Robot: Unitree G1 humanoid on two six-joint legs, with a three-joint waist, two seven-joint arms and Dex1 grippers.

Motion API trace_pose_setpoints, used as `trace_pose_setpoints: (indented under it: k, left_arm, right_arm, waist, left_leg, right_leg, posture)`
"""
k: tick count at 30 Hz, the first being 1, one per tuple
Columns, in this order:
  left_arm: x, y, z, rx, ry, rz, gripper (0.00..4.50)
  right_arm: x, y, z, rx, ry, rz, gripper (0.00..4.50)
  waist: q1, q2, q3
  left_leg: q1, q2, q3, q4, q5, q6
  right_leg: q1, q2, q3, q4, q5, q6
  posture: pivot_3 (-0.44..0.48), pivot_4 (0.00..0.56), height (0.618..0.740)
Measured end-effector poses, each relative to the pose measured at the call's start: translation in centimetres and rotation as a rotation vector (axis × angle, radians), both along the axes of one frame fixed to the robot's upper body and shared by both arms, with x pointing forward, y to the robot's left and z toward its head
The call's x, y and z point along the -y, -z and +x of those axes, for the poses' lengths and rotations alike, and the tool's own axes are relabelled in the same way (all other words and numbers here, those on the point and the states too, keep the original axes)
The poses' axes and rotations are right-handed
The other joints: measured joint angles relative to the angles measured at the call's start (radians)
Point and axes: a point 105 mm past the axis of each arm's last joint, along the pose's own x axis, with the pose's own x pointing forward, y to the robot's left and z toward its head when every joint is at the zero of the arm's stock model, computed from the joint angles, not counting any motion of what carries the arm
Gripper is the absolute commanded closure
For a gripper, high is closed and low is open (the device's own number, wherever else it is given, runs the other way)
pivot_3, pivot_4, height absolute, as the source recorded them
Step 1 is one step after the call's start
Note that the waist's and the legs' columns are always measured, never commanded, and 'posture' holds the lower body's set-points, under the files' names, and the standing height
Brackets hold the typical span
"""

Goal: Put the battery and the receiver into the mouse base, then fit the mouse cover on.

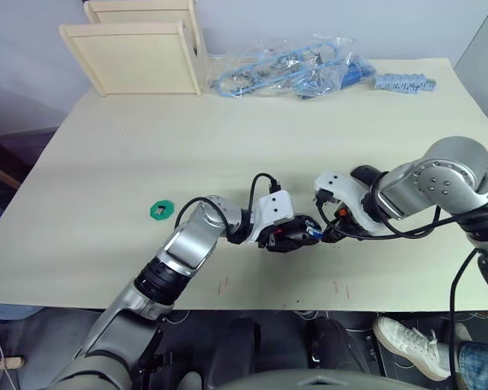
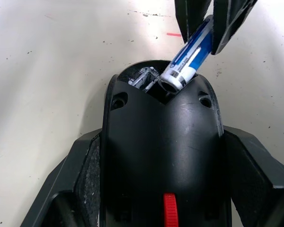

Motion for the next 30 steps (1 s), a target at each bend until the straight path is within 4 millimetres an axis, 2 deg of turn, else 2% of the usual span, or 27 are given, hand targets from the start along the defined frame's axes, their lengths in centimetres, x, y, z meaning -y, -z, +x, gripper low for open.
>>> trace_pose_setpoints:
  k: [15,17,18,21,24,25,30]
  left_arm:
    - [0.2,0.0,0.0,0.004,0.001,0.001,1.59]
    - [0.1,0.1,0.0,0.004,-0.001,0.002,1.59]
    - [0.1,0.1,0.0,0.004,-0.002,0.002,1.59]
    - [0.1,0.1,0.0,0.006,-0.004,0.002,1.59]
    - [0.1,0.1,0.0,0.006,-0.004,0.001,1.59]
    - [0.1,0.1,-0.1,0.006,-0.004,0.000,1.59]
    - [0.3,0.1,-0.1,0.009,-0.003,-0.003,1.59]
  right_arm:
    - [-0.8,0.3,0.5,0.004,-0.006,-0.031,4.36]
    - [-0.9,0.3,0.7,0.001,0.000,-0.029,3.30]
    - [-0.9,0.3,0.7,0.001,0.000,-0.029,3.07]
    - [-1.0,0.5,0.9,-0.008,0.013,-0.028,1.91]
    - [-0.9,0.5,0.9,-0.011,0.020,-0.026,0.50]
    - [-1.0,0.4,0.9,-0.010,0.021,-0.017,0.30]
    - [-0.4,-0.6,0.9,0.036,0.024,-0.002,0.30]
  waist:
    - [0.001,0.000,0.000]
    - [0.000,0.000,0.000]
    - [0.000,0.000,0.000]
    - [-0.001,0.000,0.000]
    - [0.001,0.000,0.000]
    - [0.001,0.000,0.000]
    - [0.005,0.000,0.000]
  left_leg:
    - [0.000,0.000,0.000,0.000,0.000,0.000]
    - [0.000,0.000,0.000,0.000,0.000,0.000]
    - [0.000,0.000,0.000,0.000,0.000,0.000]
    - [0.000,0.000,0.000,0.000,0.000,0.000]
    - [-0.001,0.000,0.000,0.000,0.000,0.000]
    - [-0.001,0.000,0.000,0.000,0.000,0.000]
    - [-0.003,0.000,-0.001,0.000,0.000,0.000]
  right_leg:
    - [0.000,0.000,0.000,0.000,0.000,0.000]
    - [0.000,0.000,0.000,0.000,0.000,0.000]
    - [0.000,0.000,0.000,0.000,0.000,0.000]
    - [0.000,0.000,0.000,0.001,0.000,0.000]
    - [0.000,0.000,0.000,0.000,0.000,0.000]
    - [-0.001,0.000,0.000,0.000,0.000,0.000]
    - [-0.002,0.000,-0.001,0.000,0.000,0.000]
  posture:
    - [0.000,0.150,0.740]
    - [0.000,0.150,0.740]
    - [0.000,0.150,0.740]
    - [0.000,0.150,0.740]
    - [0.000,0.150,0.740]
    - [0.000,0.150,0.740]
    - [0.000,0.150,0.740]
